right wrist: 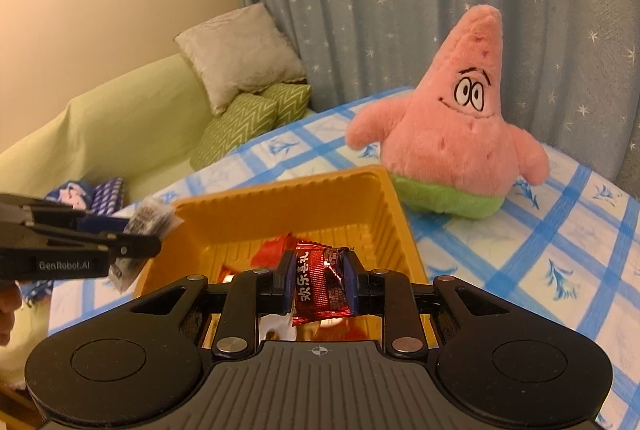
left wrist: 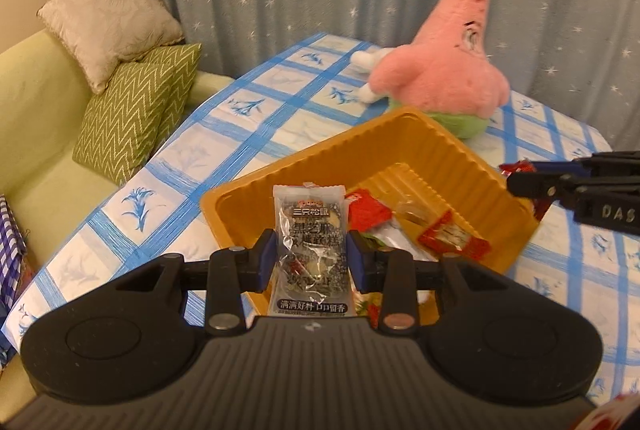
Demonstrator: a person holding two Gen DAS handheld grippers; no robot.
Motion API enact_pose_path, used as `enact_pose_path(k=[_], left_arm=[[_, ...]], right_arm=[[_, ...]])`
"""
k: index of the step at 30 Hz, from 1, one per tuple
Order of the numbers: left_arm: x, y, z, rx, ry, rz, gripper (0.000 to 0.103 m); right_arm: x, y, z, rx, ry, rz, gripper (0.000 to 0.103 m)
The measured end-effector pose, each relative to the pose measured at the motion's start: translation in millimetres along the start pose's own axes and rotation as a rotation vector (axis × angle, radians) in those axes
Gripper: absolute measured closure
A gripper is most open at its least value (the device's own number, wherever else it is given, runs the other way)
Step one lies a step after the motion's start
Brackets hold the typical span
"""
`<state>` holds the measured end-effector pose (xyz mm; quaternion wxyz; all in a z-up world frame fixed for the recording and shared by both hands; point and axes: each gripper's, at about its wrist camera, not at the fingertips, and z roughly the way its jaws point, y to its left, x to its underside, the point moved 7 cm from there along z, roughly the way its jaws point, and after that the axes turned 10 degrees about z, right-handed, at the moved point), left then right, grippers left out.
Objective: Organize snacks
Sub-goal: 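Carry the seed-bar packet in the left tool and red foil packet in the right tool over the tray, then open the left tool to drop the seed-bar packet into the tray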
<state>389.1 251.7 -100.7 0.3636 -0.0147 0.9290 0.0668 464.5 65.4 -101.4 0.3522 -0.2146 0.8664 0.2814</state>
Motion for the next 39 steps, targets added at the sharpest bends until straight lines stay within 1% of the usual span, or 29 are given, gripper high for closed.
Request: enact_pose_path(k=[7, 21, 22, 24, 39], left_arm=[[0, 13, 28, -0.012, 0.039, -0.014, 0.069], [-1, 19, 69, -0.025, 0.091, -0.016, 0.069], [-1, 18, 71, -0.025, 0.093, -0.015, 0.069], [-1, 18, 74, -0.024, 0.093, -0.014, 0.075], [-9, 19, 77, -0.021, 0.074, 0.006, 0.075]], right_arm=[[-10, -9, 25, 0.026, -0.001, 0.018, 0.078], [-11, -20, 51, 0.034, 0.029, 0.031, 0.078], [-11, -20, 52, 0.035, 0.029, 0.032, 0.078], [-11, -21, 53, 0.035, 0.030, 0.035, 0.078], [-14, -23, 56, 0.039, 0.033, 0.032, 0.078]])
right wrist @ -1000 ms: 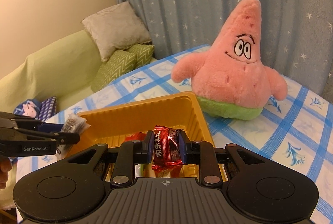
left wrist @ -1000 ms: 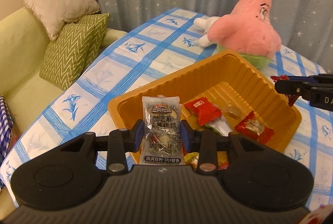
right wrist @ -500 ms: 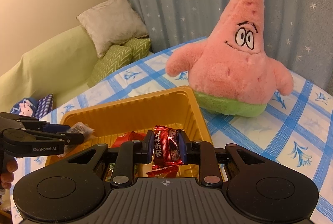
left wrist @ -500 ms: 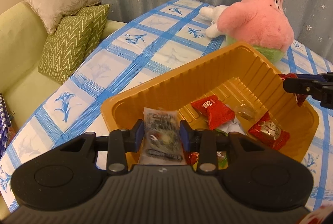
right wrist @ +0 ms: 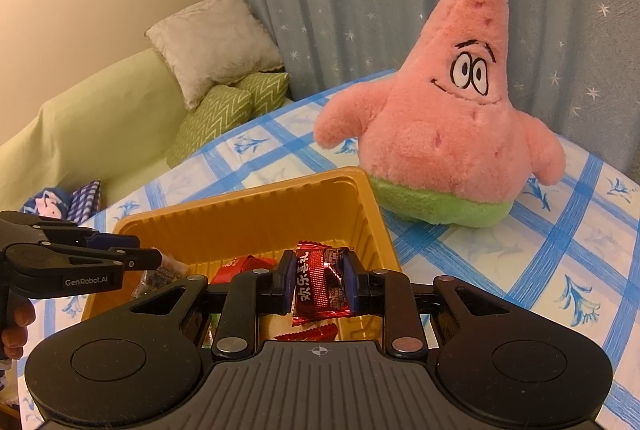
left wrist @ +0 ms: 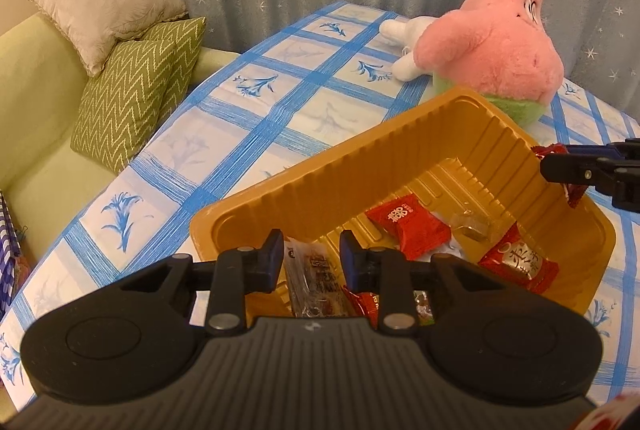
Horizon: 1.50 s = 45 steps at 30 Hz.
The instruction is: Organize snacks
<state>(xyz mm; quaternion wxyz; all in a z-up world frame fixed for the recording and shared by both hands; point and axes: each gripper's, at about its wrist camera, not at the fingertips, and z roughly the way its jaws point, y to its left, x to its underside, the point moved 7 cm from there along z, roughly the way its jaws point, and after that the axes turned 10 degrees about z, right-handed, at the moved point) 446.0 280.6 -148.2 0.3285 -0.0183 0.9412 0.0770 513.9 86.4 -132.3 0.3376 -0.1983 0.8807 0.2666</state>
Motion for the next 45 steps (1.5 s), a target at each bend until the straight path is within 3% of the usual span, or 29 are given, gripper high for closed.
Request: enact_pose_path(k=[22, 24, 26, 33, 36, 45], left_arm=[[1, 14, -6, 0.009, -0.013, -0.024, 0.073], [1, 14, -8, 0.014, -0.013, -0.027, 0.068], [2, 12, -10, 0.022, -0.014, -0.026, 0.067], [9, 7, -26, 0.034, -0.020, -0.038, 0.063], [13, 4, -36, 0.046, -0.023, -0.045, 0.054], [25, -13, -80, 0.102, -0.060, -0.045, 0.043]], right_arm=[[-12, 15, 22, 0.011, -0.013, 0.000, 0.077], [-15, 14, 22, 0.017, -0.012, 0.020, 0.069], [-17, 13, 16, 0.024, -0.047, 0.031, 0.040], [-12, 10, -7, 0.023, -0.050, 0.069, 0.037], [-5, 9, -20, 0.028, -0.054, 0.086, 0.031], [18, 16, -64, 0.036, -0.067, 0.138, 0.020]])
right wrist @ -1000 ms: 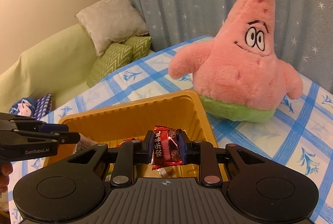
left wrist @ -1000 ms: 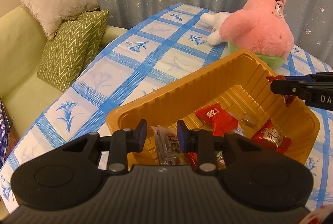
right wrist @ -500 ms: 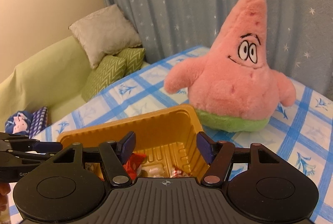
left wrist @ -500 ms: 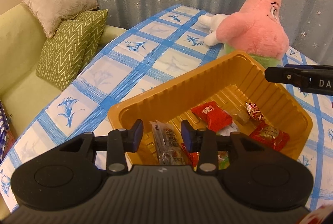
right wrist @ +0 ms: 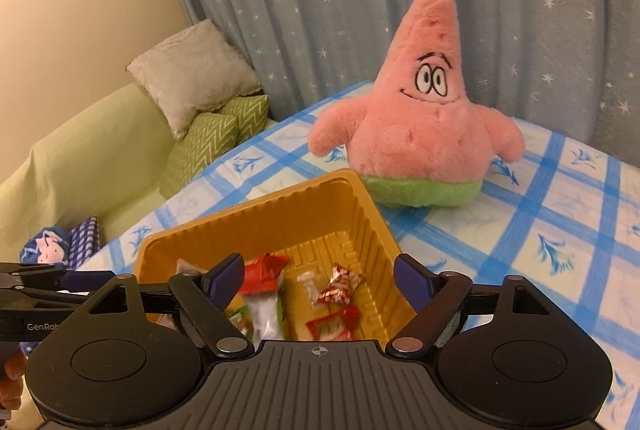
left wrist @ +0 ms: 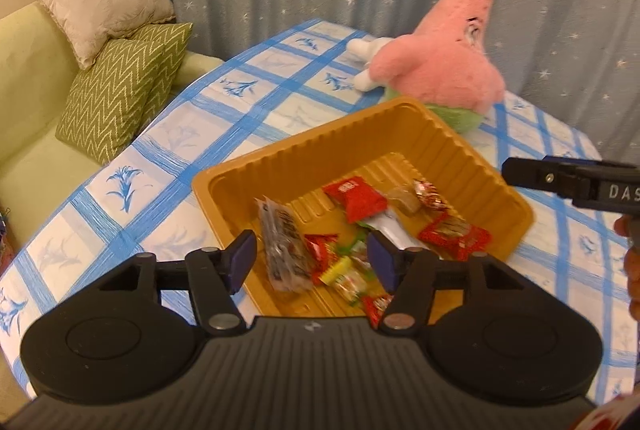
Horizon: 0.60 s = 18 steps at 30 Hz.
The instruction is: Organize snacks
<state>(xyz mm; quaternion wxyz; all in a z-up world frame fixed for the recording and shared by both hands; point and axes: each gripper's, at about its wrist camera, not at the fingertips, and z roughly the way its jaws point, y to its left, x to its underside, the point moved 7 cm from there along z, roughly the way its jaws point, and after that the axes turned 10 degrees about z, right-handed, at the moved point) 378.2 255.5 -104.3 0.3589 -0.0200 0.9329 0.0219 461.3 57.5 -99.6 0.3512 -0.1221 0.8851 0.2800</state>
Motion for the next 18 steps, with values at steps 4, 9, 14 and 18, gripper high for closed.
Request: enact_pose_path(k=[4, 9, 14, 18], left_arm=[[7, -12, -25, 0.023, -0.001, -0.013, 0.038], [21, -28, -60, 0.029, -0.011, -0.016, 0.038], [39, -50, -97, 0.030, -0.029, -0.011, 0.036], [55, -70, -124, 0.034, -0.035, -0.007, 0.035]], right_arm=[[14, 4, -24, 0.006, 0.000, 0.022, 0.017], [32, 5, -62, 0.018, -0.004, 0.065, 0.016], [54, 4, -101, 0.041, -0.001, 0.073, 0.016], [76, 0, -133, 0.056, 0.011, 0.090, 0.016]])
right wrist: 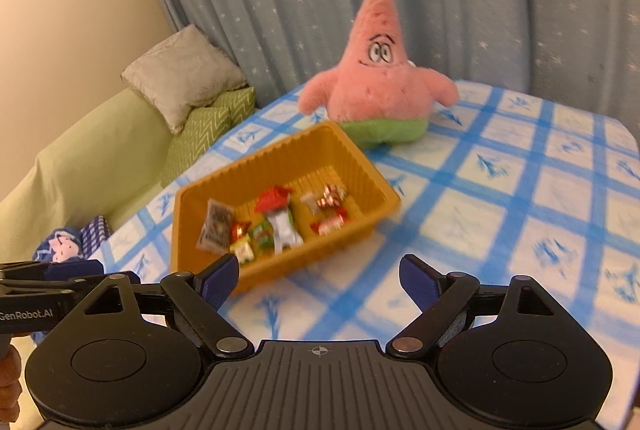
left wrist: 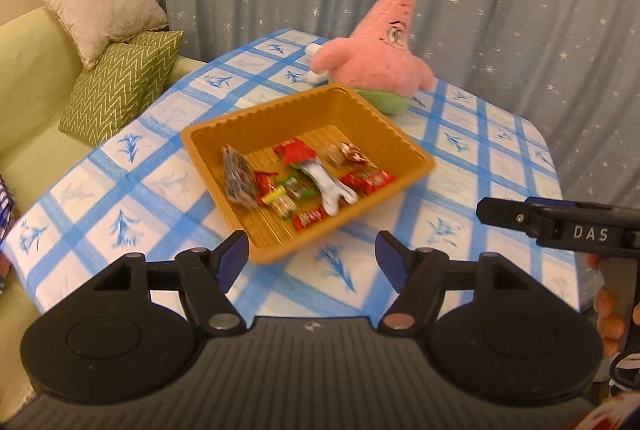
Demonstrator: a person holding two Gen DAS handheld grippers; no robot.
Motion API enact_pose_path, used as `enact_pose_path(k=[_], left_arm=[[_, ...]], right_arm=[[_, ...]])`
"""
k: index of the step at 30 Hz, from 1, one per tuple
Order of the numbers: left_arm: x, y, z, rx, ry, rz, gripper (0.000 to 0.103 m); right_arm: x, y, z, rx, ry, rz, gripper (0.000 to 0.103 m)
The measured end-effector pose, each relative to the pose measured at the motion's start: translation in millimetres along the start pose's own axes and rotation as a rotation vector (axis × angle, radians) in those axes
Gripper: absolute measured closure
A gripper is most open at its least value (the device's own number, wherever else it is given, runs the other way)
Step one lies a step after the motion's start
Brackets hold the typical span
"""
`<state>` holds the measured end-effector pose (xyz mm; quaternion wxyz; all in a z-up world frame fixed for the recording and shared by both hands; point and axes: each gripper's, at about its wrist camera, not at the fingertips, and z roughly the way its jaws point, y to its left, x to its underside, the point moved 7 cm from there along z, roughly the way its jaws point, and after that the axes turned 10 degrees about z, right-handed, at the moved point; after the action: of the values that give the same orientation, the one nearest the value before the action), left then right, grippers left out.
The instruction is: Organize snacks
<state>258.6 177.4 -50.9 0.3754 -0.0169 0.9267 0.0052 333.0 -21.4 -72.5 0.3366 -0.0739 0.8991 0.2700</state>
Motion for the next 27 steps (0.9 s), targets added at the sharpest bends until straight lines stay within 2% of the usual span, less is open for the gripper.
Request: enact_pose_path(k=[15, 27], left_arm=[[64, -85, -74, 0.024, 0.014, 0.026, 0.035], [110, -133, -117, 0.047, 0.033, 0.039, 0.035]], right_arm=[[72, -32, -113, 0.020, 0.021, 0.021, 0.016], [123, -45, -172, 0.040, 0.045, 0.004, 0.016]])
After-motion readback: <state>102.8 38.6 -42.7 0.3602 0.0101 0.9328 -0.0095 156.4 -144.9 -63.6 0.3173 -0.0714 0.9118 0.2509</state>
